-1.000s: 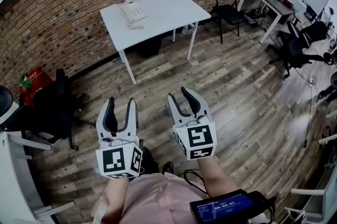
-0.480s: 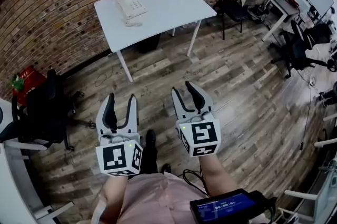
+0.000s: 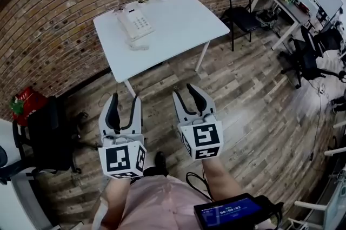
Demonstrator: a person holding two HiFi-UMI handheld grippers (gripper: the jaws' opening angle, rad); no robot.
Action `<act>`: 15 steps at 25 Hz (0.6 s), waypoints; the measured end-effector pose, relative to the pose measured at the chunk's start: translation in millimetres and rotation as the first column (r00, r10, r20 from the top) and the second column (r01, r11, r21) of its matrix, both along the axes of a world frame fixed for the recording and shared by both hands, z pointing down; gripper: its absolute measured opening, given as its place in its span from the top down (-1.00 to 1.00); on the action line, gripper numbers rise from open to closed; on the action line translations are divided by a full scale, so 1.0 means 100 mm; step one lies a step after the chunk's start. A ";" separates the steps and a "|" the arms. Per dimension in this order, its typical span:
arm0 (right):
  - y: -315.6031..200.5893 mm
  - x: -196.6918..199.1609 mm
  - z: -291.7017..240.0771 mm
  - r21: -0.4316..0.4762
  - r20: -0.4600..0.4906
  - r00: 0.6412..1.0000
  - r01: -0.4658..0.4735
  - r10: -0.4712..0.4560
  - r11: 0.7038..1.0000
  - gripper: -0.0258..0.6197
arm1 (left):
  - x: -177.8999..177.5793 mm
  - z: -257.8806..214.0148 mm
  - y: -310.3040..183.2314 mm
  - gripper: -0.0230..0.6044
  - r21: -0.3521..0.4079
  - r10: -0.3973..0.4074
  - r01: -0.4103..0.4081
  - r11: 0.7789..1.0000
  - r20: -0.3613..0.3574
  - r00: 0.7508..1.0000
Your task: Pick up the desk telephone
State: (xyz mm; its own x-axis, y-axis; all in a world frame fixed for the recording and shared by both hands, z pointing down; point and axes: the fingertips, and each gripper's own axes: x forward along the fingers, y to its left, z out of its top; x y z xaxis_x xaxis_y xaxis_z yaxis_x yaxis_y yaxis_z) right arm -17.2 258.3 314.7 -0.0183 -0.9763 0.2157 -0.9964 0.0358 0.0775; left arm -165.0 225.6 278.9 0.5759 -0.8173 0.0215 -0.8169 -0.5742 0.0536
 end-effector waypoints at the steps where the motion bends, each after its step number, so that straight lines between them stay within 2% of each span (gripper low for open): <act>1: -0.11 0.01 -0.02 0.005 -0.002 1.000 -0.002 0.002 1.000 0.41 | 0.02 -0.02 -0.11 0.21 0.005 0.004 -0.004 1.000 0.000 1.000; 9: -0.64 0.10 -0.11 0.027 -0.011 0.999 -0.036 0.037 0.999 0.42 | 0.15 -0.09 -0.74 0.21 0.026 0.040 -0.040 0.999 0.000 0.999; 15: -0.81 0.20 -0.06 0.013 -0.014 0.998 -0.057 0.058 0.998 0.43 | 0.29 0.08 -0.91 0.20 -0.008 0.072 -0.072 0.997 0.019 0.997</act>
